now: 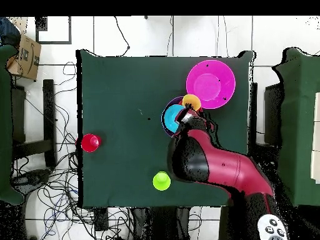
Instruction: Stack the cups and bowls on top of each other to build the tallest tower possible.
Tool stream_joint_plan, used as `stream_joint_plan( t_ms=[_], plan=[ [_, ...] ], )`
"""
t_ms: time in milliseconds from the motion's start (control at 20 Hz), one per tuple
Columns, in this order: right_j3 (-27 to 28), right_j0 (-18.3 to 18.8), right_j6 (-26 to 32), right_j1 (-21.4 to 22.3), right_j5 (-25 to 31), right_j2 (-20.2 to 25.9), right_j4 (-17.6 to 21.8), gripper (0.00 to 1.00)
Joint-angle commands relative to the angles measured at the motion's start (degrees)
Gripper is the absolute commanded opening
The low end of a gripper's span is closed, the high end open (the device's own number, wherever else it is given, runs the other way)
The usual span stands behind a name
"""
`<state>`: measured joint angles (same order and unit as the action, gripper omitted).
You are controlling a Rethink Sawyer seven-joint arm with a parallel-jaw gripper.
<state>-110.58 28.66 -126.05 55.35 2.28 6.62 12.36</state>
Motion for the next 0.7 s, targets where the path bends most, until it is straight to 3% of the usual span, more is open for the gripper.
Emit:
stream_joint_plan(
  t_ms=[50, 300, 350, 700],
  plan=[
    [-4.5, 0.2, -2.4, 1.2, 9.0, 6.9, -1.8, 1.0],
    [-4.9, -2.6, -1.9, 1.2, 9.4, 4.4, -0.3, 1.0],
    [-5.9, -2.0, -2.0, 1.0, 8.2, 5.8, -0.2, 1.0],
    [-6.9, -11.5, -9.3, -0.1, 5.5, -1.7, -3.5, 1.0]
  ],
)
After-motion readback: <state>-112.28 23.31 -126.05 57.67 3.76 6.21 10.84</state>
